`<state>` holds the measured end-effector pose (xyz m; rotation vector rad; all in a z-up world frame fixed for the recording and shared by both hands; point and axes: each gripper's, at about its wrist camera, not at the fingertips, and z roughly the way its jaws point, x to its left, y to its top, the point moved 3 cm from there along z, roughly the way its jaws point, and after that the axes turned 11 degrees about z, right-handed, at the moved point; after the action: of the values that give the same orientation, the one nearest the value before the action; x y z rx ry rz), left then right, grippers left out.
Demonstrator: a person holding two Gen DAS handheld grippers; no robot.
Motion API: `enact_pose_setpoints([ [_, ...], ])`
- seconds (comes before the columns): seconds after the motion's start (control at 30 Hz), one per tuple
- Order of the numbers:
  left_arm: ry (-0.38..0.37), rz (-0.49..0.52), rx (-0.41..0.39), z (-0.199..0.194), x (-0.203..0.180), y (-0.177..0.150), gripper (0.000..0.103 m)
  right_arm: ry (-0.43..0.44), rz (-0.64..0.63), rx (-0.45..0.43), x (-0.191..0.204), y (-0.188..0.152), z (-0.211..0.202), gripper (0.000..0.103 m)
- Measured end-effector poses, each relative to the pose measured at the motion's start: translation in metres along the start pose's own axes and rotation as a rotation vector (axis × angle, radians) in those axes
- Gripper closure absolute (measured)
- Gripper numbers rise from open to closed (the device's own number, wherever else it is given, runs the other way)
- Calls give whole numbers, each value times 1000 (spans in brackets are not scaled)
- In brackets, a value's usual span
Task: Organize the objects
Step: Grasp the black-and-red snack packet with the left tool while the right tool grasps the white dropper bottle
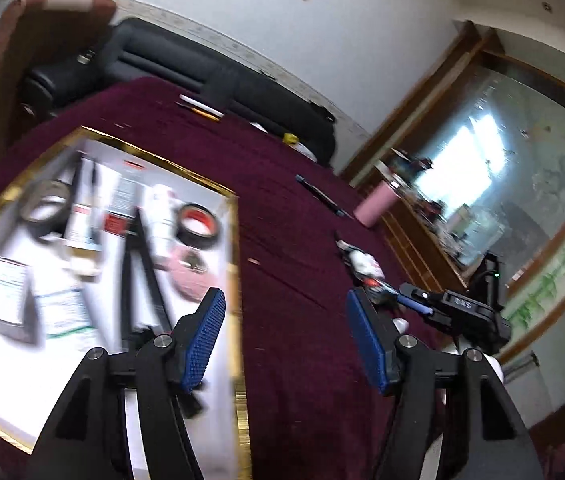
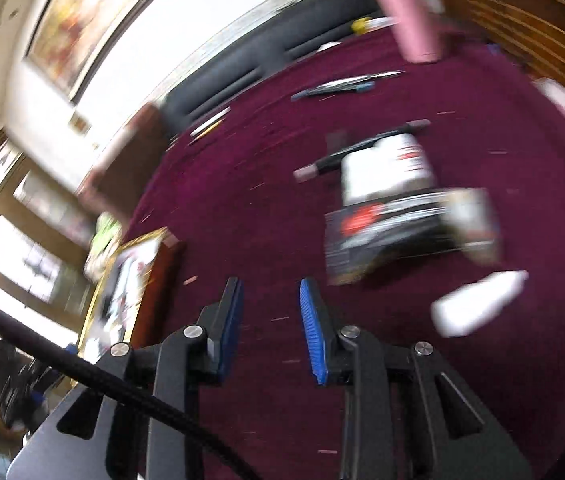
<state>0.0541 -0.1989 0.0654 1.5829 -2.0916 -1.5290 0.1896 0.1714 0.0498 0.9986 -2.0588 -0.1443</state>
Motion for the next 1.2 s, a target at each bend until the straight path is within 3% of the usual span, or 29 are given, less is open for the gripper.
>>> enact_pose_setpoints([
  [0.27,-79,8,107,50,-33,-7,46,-152,44,-32,-60,17,-20,70],
  [0.4,-91,50,141,63,-49,-8,46,-176,68,-21,-77,12,-20,70],
  [0.63,-105,140,171,86,-78,-3,46,-129,135,27,-87,9,0,70],
  [0.8,-66,283,206,108,-108,2,46,-131,77,34,-73,7,16,70],
  [1.0,-65,479,244,154,-158,13,46,-318,-158,-1,-54,-7,24,79],
  [1.2,-107,701,343,224,-215,3,47,-282,-70,-9,-89,5,-2,79],
])
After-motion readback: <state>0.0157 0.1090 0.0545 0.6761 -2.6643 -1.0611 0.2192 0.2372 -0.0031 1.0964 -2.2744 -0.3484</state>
